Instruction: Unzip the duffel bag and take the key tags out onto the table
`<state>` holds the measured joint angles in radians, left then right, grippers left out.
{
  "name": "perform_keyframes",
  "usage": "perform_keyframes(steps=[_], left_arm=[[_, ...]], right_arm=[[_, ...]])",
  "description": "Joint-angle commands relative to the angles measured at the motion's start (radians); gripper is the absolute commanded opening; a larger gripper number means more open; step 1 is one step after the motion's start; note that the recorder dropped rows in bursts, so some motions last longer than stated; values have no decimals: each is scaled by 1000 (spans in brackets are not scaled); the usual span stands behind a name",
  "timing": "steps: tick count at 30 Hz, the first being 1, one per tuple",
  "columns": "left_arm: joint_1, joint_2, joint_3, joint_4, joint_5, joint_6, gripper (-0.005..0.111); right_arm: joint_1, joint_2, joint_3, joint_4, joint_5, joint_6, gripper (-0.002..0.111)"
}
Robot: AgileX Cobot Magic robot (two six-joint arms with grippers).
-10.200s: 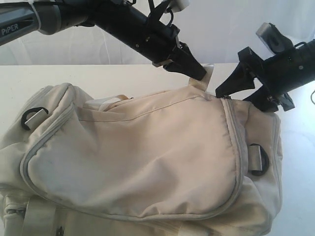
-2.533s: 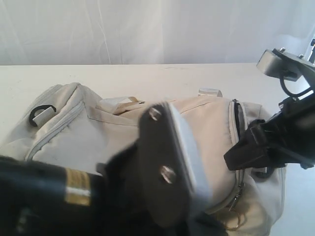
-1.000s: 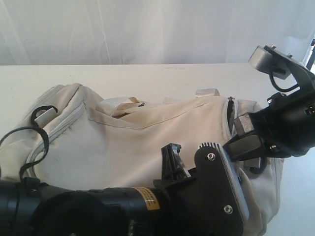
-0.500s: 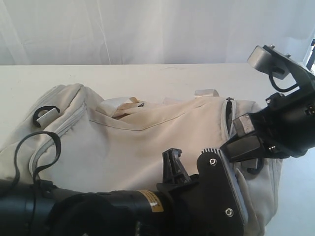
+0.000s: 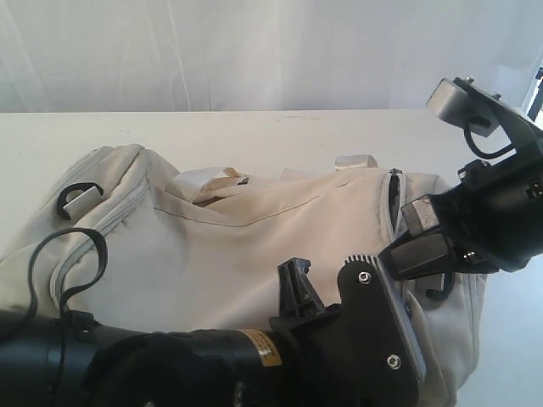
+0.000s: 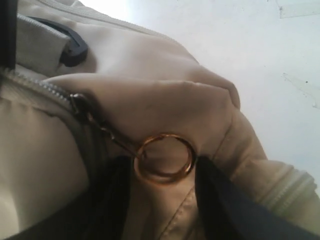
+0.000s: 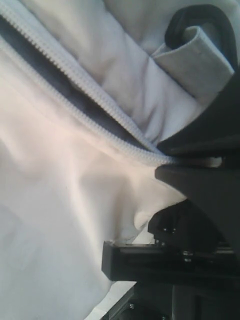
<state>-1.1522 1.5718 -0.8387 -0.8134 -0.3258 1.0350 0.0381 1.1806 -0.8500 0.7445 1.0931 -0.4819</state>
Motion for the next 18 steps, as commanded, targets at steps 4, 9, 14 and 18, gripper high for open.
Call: perform_keyframes(steps=[4,9,14,18], left_arm=[[4,-2,-2,-16,-5,-105,65],[4,7,-2,-16,-10,-120,60],[4,17,-2,-16,-38,-123,56],[4,20,-2,-16,-72,-123,55]], right_arm=[[2,-3,-2,24,15,-15,1],[2,-3,-2,24,15,-15,1],[2,-3,-2,24,15,-15,1],[2,-3,-2,24,15,-15,1]])
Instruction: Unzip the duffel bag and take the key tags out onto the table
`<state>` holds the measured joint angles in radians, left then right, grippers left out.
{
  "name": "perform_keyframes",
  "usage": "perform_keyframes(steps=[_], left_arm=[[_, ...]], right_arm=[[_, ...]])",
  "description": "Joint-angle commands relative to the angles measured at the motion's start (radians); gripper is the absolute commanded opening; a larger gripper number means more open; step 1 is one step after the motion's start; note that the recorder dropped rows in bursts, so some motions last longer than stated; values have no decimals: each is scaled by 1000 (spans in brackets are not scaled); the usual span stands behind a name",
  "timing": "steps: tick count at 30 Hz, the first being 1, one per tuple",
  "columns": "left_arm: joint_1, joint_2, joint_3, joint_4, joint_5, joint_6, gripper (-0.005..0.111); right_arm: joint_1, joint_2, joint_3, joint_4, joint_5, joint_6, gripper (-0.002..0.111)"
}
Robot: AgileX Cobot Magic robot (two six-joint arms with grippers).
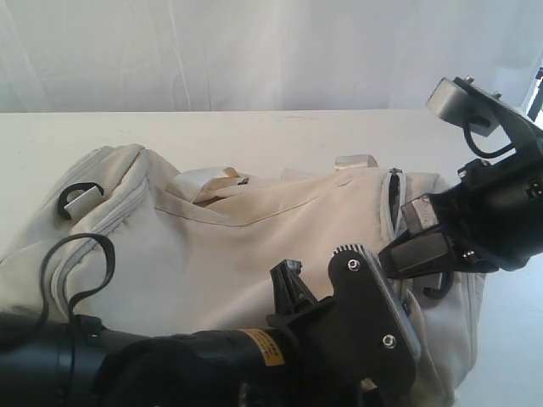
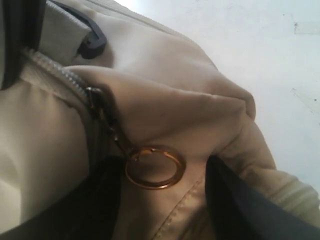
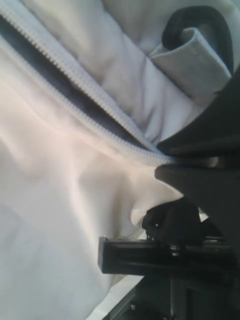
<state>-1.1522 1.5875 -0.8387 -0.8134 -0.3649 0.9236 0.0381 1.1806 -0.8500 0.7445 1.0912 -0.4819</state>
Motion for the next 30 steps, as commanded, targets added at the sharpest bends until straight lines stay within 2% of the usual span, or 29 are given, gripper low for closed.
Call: perform_keyframes(steps=[1,10,12,16,21,24,30], left_arm=[[4,6,-6,-16,-25,-17,55],[4,8,-46,-8,14,-52,53],[4,8,-46,-12,22,-35,48],[4,8,-46,-33,67,39,28],[4,8,-46,-132,81,126,11],[4,7,-46,-198,81,195,6],[4,-18,-46,-309,95,307,5]], right_arm=[[2,-3,-2,24,17,-15,1],[2,-3,-2,24,21,-15,1],[2,-3,-2,24,23,-15,1],[2,-3,-2,22,25,-15,1],[2,-3,-2,22,25,-18,1],[2,-3,-2,22,23,-18,1],[2,-3,-2,14,17,-18,1]])
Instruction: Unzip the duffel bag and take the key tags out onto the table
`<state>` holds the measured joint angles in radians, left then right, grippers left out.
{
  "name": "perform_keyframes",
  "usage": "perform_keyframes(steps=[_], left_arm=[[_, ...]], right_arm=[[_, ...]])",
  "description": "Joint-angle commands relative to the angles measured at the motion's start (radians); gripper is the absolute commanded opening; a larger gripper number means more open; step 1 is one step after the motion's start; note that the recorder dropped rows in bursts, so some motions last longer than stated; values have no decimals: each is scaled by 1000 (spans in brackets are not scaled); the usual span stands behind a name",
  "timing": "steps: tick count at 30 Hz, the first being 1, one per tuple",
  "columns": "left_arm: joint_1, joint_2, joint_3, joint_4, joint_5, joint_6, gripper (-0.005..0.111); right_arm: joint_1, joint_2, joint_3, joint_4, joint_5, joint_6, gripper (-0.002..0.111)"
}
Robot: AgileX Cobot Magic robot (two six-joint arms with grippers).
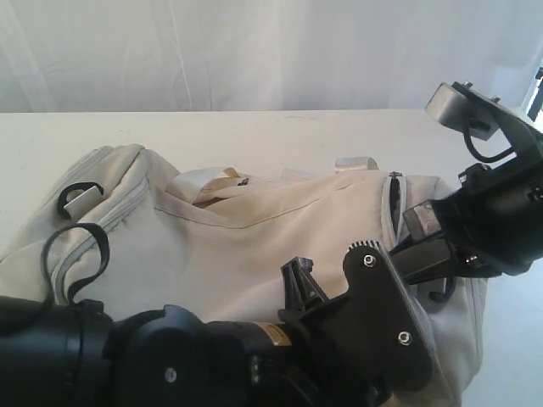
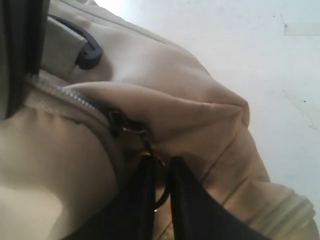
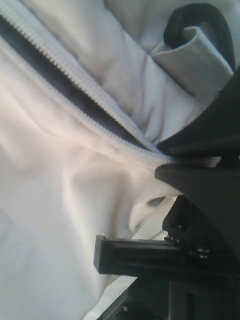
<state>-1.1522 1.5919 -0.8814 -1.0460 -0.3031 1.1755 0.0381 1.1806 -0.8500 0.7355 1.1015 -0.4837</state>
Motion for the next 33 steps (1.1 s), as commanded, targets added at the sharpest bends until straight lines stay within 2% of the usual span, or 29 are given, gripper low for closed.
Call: perform_keyframes(steps=[1,2,6,8,16,24,33], left_arm=[[4,-50,-3,-124,34,101,2],[4,-63,-3,-162,35,138,0],[4,-114,-3,-698,-49,654,0],[-5,-126,11,-698,-90,684,0],[-8,-157,15,-698,-81,684,0],[-27,-235,127,-698,-69,672,0],[-35,-319,194,-698,-92,629,0]], right_arm=[[2,-3,-2,23,-2,-17,1],[2,-3,-2,23,-5,-17,1],[2,-3,-2,23,-8,-17,1],[2,-3,-2,23,-8,-17,1],[2,-3,-2,23,-18,-17,1],[2,-3,-2,12,-41,-17,1],[2,-3,-2,-8,-91,-6,1]])
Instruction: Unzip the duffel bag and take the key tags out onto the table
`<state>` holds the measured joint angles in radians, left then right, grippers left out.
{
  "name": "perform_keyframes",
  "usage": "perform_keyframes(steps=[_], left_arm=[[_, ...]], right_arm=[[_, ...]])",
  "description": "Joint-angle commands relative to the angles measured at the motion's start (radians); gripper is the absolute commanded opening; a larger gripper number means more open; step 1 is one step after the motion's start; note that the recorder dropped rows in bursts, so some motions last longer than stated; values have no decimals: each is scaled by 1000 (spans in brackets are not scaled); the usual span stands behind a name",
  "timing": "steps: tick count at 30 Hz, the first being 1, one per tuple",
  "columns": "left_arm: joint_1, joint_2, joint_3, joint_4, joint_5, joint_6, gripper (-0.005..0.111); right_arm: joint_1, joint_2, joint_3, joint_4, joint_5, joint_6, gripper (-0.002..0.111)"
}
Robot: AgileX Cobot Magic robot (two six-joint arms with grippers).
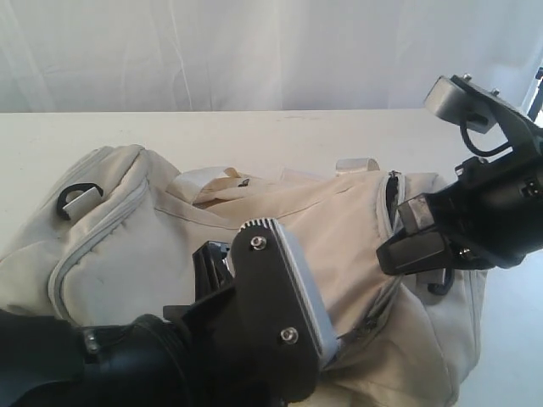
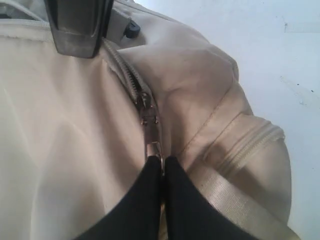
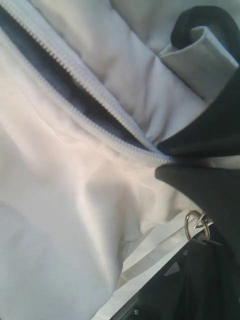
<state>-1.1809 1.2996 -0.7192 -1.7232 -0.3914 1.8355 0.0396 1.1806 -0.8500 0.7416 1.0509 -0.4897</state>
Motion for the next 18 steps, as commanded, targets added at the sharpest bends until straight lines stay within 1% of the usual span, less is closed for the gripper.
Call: perform_keyframes(steps=[1,9,11,14,17,18], left_arm=[[-7,-33,37,-21,-2,-31,0],[-7,-55,78,-21,-2,-56,0],[-7,-58,78,-21,-23,-79,0],[-7,-67,78,-21,-35,-107,0],[-7,-74,83,-21,-39,-144,0],[-7,-74,88,-21,-39,-149,0]], right_arm=[[0,-3,-2,-22,-43,0,1],[0,-3,-2,-24,-61,2,1],[-2,-4,-2,-30,-71,4,1],[-2,-17,-2,-83,-98,54,1],[-2,-51,-2,-181,-122,137,0],[-2,-56,-2,-181,-122,137,0]])
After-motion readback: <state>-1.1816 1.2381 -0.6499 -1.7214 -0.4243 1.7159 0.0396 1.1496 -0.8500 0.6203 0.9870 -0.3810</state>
